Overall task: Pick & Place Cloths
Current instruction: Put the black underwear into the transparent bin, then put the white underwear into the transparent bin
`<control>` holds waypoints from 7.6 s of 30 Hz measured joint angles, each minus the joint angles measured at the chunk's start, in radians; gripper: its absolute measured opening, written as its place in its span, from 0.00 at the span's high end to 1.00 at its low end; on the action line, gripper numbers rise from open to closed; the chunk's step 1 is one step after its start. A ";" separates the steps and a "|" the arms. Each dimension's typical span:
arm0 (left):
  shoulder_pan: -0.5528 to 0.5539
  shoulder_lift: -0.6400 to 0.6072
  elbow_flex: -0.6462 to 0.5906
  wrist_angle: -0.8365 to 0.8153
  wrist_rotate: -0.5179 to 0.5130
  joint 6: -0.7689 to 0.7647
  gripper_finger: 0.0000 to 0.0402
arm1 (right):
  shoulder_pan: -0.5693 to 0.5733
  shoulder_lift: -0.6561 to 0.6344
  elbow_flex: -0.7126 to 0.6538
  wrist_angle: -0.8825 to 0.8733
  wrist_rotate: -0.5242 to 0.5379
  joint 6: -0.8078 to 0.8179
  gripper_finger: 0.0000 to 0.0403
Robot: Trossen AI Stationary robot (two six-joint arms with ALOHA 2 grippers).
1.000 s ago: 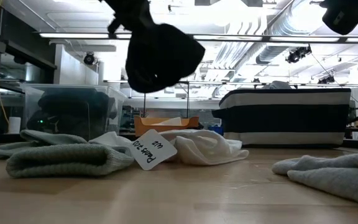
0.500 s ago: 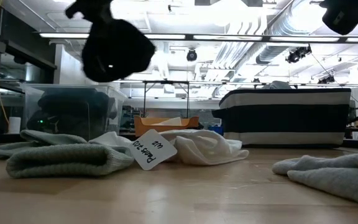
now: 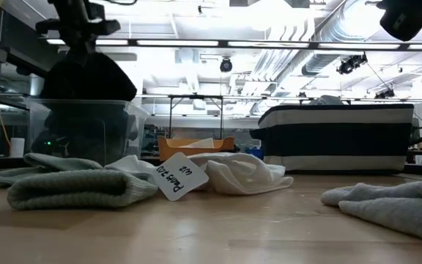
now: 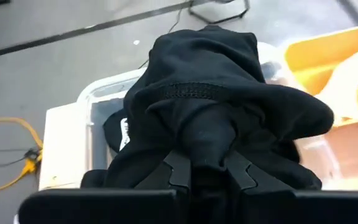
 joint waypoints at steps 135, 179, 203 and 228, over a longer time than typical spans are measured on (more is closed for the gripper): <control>-0.535 0.647 -0.178 1.059 0.604 0.812 0.13 | 0.000 0.000 0.000 0.002 0.000 0.000 0.69; -0.533 0.617 -0.179 1.104 0.498 0.823 0.96 | 0.000 0.000 0.000 0.003 0.000 0.000 0.69; -0.533 0.146 -0.179 0.992 0.042 0.869 0.95 | 0.000 0.000 0.000 0.001 0.000 0.000 0.69; -0.148 -0.123 -0.179 0.374 -0.221 0.213 0.98 | 0.000 0.000 0.000 0.000 0.000 0.000 0.69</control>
